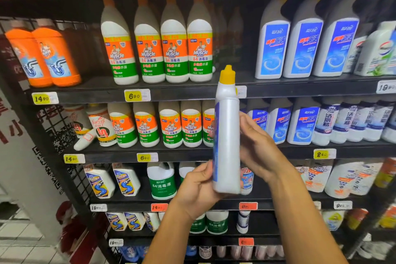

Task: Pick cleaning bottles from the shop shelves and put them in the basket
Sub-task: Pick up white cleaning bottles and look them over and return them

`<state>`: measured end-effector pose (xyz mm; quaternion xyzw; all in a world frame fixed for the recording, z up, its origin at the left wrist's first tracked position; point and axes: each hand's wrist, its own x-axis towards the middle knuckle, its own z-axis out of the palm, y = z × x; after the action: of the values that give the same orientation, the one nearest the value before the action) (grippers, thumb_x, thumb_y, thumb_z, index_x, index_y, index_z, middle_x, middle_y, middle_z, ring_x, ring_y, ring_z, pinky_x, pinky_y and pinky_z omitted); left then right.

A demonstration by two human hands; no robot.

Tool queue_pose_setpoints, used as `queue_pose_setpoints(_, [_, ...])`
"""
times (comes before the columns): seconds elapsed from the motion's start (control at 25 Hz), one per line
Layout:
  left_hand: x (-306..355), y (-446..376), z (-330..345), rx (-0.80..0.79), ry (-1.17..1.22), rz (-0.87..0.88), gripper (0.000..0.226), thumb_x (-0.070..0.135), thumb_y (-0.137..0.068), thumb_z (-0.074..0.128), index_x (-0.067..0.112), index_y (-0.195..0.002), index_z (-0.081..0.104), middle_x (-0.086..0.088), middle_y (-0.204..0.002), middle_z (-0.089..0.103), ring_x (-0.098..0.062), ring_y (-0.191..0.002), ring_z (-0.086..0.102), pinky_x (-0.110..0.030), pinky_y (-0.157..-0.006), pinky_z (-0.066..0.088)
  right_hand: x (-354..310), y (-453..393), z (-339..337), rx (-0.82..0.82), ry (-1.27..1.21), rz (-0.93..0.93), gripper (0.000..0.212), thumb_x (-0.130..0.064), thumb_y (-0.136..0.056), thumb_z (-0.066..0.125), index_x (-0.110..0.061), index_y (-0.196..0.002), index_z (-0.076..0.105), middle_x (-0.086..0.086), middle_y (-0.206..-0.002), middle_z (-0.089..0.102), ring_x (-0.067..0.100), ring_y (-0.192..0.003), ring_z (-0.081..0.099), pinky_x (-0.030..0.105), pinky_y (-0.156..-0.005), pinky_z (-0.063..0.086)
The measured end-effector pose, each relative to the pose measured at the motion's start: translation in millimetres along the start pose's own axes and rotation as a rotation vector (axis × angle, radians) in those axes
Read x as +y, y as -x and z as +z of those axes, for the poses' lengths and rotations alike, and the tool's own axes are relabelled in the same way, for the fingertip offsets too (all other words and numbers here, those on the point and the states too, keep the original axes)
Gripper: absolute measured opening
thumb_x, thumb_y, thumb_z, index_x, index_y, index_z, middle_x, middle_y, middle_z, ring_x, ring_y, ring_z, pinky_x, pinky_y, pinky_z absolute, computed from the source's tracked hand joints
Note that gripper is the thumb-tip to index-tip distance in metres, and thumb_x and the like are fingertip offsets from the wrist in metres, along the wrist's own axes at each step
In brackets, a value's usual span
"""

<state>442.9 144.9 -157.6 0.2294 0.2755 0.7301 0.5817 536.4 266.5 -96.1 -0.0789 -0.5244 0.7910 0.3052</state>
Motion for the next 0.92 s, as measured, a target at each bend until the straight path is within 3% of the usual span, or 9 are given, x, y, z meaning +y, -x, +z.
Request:
queue_pose_setpoints(0.12, [1, -3, -1, -0.015, -0.033, -0.101, 0.051, 0.023, -0.09, 0.048, -0.01, -0.129, 0.053, -0.034, -0.115, 0.064, -0.04, -0.088, 0.069, -0.041, -0.072, 0.058, -6, -3, 3, 0.063, 0.128, -0.056, 0.051, -0.037, -0.077, 0.069, -0.014, -0.123, 0.062, 0.0, -0.097, 0.075, 0.015, -0.084, 0.07, 0.031, -0.071, 0.056])
queue_pose_setpoints(0.2, [1, -7, -4, 0.052, -0.089, -0.119, 0.05, 0.022, -0.089, 0.041, -0.004, -0.13, 0.054, -0.034, -0.122, 0.062, -0.043, -0.098, 0.069, -0.041, -0.071, 0.06, -11, -1, 5, 0.137, 0.254, -0.132, 0.052, -0.038, -0.07, 0.076, -0.017, -0.117, 0.063, -0.003, -0.093, 0.077, 0.012, -0.08, 0.074, 0.026, -0.06, 0.056])
queue_pose_setpoints(0.4, [-6, -14, -5, 0.178, 0.0, -0.15, 0.053, 0.025, -0.081, 0.045, -0.004, -0.123, 0.06, -0.032, -0.116, 0.066, -0.048, -0.092, 0.068, -0.041, -0.06, 0.059, -6, 0, 11, 0.265, 0.35, -0.224, 0.059, -0.041, -0.058, 0.086, -0.026, -0.11, 0.063, -0.006, -0.097, 0.075, 0.016, -0.082, 0.076, 0.025, -0.062, 0.058])
queue_pose_setpoints(0.6, [3, -8, -9, 0.008, -0.003, -0.122, 0.049, 0.027, -0.091, 0.039, -0.002, -0.113, 0.071, -0.031, -0.113, 0.067, -0.036, -0.086, 0.07, -0.038, -0.07, 0.057, -5, -4, 0, 0.108, 0.12, -0.139, 0.049, -0.033, -0.074, 0.073, -0.016, -0.119, 0.064, 0.001, -0.101, 0.076, 0.015, -0.087, 0.072, 0.028, -0.069, 0.057])
queue_pose_setpoints(0.68, [5, -4, -4, -0.014, -0.025, -0.068, 0.05, 0.036, -0.095, 0.041, 0.0, -0.11, 0.073, -0.028, -0.106, 0.069, -0.039, -0.09, 0.07, -0.045, -0.074, 0.058, -3, -6, -3, 0.065, 0.015, -0.11, 0.044, -0.031, -0.082, 0.064, -0.011, -0.121, 0.064, 0.003, -0.103, 0.073, 0.017, -0.091, 0.068, 0.029, -0.074, 0.057])
queue_pose_setpoints(0.76, [10, -5, 2, 0.034, -0.062, 0.08, 0.038, 0.036, -0.086, 0.059, 0.007, -0.103, 0.077, -0.022, -0.102, 0.073, -0.038, -0.09, 0.072, -0.047, -0.073, 0.06, -7, -8, -6, 0.062, 0.011, -0.134, 0.036, -0.029, -0.089, 0.058, -0.013, -0.12, 0.065, 0.002, -0.104, 0.073, 0.014, -0.092, 0.069, 0.027, -0.073, 0.057])
queue_pose_setpoints(0.84, [15, -6, 8, 0.173, -0.224, 0.269, 0.03, 0.029, -0.079, 0.073, 0.012, -0.104, 0.075, -0.013, -0.108, 0.074, -0.027, -0.091, 0.073, -0.04, -0.068, 0.06, -11, -8, -8, 0.094, 0.09, -0.165, 0.031, -0.034, -0.091, 0.057, -0.02, -0.116, 0.069, -0.002, -0.104, 0.075, 0.01, -0.092, 0.071, 0.023, -0.069, 0.056])
queue_pose_setpoints(0.92, [14, -6, 12, 0.316, -0.435, 0.449, 0.035, 0.03, -0.076, 0.073, 0.015, -0.107, 0.067, -0.005, -0.104, 0.074, -0.018, -0.088, 0.073, -0.029, -0.064, 0.058, -9, -9, -6, 0.137, 0.181, -0.15, 0.032, -0.045, -0.087, 0.058, -0.022, -0.106, 0.071, -0.002, -0.102, 0.077, 0.011, -0.092, 0.073, 0.022, -0.066, 0.056])
